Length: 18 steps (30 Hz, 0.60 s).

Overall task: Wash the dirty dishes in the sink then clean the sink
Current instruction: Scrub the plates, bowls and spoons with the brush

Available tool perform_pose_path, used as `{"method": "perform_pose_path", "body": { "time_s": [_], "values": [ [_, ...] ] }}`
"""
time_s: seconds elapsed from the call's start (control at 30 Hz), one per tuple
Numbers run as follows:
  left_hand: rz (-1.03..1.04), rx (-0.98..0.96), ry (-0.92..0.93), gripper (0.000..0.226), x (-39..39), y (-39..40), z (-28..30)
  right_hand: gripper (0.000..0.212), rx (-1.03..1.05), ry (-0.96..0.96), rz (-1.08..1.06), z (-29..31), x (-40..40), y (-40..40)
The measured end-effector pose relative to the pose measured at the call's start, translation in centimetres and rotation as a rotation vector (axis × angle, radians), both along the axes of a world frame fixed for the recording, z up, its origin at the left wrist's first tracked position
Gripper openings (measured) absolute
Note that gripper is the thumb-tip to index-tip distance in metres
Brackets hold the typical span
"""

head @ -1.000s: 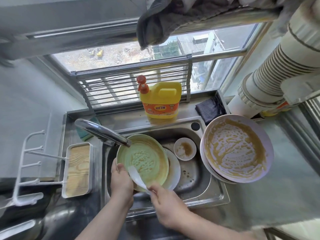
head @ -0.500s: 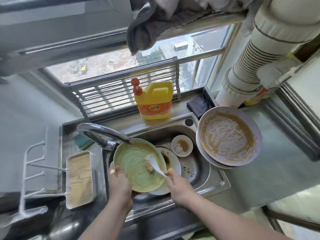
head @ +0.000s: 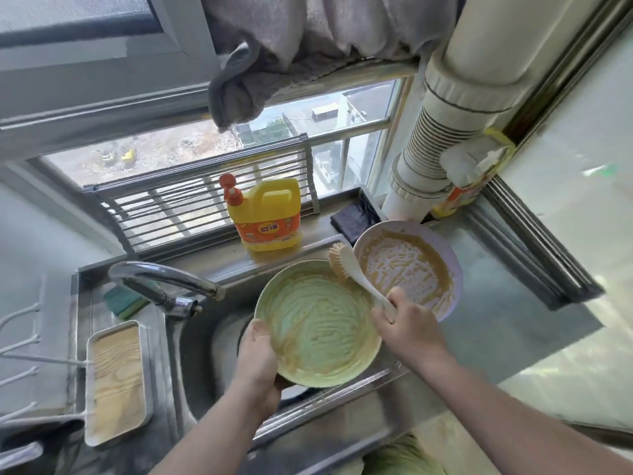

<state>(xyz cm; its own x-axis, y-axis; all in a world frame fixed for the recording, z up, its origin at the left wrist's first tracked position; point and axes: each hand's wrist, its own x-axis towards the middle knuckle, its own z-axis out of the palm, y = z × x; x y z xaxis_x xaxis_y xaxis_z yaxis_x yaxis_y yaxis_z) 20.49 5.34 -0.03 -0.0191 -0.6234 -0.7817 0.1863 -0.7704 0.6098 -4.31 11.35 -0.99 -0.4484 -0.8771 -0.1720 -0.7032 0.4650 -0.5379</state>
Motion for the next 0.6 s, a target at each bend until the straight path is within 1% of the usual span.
{"method": "perform_pose_path", "body": {
  "time_s": [0.07,0.13,0.23,0.3,0.37,0.43,0.5,0.53,0.6],
  "values": [
    [-0.077,0.018,0.031,0.028,-3.9,-0.2,0.3,0.021,0.029,0.012,-0.018,0.2,-3.6,0.3],
    [-0.167,0.007,0.034,0.022,-7.7,-0.5,0.2,0.017,0.071,0.024,-0.081,0.3,-6.9,0.5],
    [-0.269,-0.015,0.052,0.021,-11.9,-1.2,-0.9,0.012,0.117,0.036,-0.170,0.5,-11.6,1.0],
    [-0.281,-0.029,0.119,0.022,-13.5,-1.5,-1.8,0.018,0.125,0.021,-0.188,0.6,-13.5,1.3],
    [-0.278,-0.068,0.112,0.023,-13.9,-1.8,-2.7,0.026,0.107,0.052,-0.178,1.1,-14.2,1.5],
    [-0.260,-0.103,0.005,0.023,-12.8,-2.0,-3.6,0.030,0.015,0.073,-0.174,2.0,-13.5,1.7],
    [-0.258,-0.101,-0.154,0.025,-10.2,-1.9,-4.9,0.037,-0.095,0.000,-0.146,3.1,-10.5,2.0],
    [-0.261,-0.082,-0.242,0.026,-8.4,-1.7,-5.7,0.039,-0.124,-0.063,-0.089,3.4,-8.3,2.1],
    [-0.288,-0.029,-0.461,0.031,-4.4,-1.3,-7.4,0.040,-0.099,-0.176,0.120,2.4,-3.8,1.7]
  ]
}}
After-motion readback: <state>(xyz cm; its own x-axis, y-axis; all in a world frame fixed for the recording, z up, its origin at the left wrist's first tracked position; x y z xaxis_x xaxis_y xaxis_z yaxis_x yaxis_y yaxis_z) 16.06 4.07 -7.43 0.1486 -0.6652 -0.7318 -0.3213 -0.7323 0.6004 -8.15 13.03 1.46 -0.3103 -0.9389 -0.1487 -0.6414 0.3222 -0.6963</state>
